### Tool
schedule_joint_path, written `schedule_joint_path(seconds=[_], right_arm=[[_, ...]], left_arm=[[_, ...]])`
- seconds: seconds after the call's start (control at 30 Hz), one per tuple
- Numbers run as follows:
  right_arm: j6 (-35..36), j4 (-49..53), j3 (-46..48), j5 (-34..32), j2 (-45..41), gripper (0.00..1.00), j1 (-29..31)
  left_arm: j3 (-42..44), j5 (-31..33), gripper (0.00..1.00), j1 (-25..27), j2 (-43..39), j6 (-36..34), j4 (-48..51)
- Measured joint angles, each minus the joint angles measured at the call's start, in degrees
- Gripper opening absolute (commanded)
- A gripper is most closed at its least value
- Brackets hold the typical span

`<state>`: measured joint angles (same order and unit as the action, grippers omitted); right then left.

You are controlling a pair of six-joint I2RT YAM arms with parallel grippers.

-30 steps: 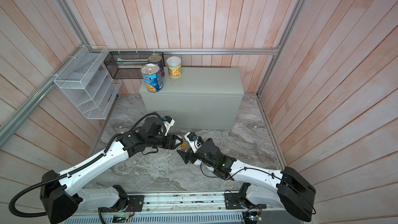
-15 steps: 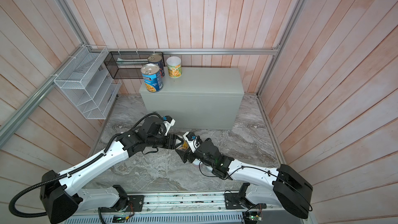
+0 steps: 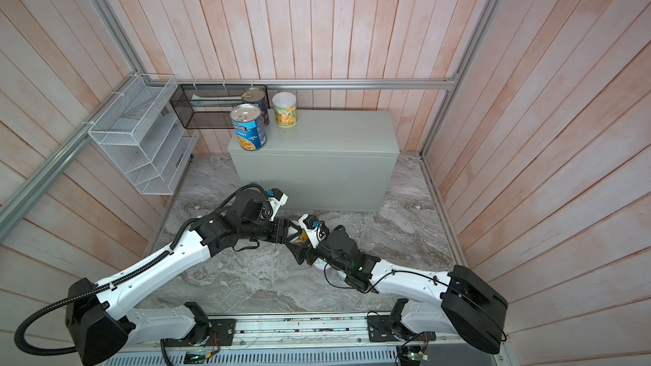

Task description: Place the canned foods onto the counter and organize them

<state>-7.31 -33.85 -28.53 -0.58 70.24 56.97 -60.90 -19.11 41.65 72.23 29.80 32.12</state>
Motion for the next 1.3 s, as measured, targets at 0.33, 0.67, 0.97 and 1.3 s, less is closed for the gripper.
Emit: schedule_joint_path(seconds=[0.33,0.67,0.97,1.3], right_arm=[[0.20,-0.98,0.00,1.14,0.28,0.74,0.17],[0.48,-1.05,0.00,1.99,0.28,0.63,0.26],[0.46,-1.79,-0.02,2.25,1.05,0.56,0.26],[0.39,-1.42,-0.02,2.16,1.05,0.53,0.26]], left_arm=[[0.00,-0.46,0.39,-0.09,0.26,0.00,-0.46],[0.04,-1.44,0.39,-0.24,1.49,0.20,-0.59],[0.04,-1.36,0.39,-0.42,1.51,0.17,-0.35],[0.74,-1.42,0.43,-0.42,1.51,0.17,-1.09]])
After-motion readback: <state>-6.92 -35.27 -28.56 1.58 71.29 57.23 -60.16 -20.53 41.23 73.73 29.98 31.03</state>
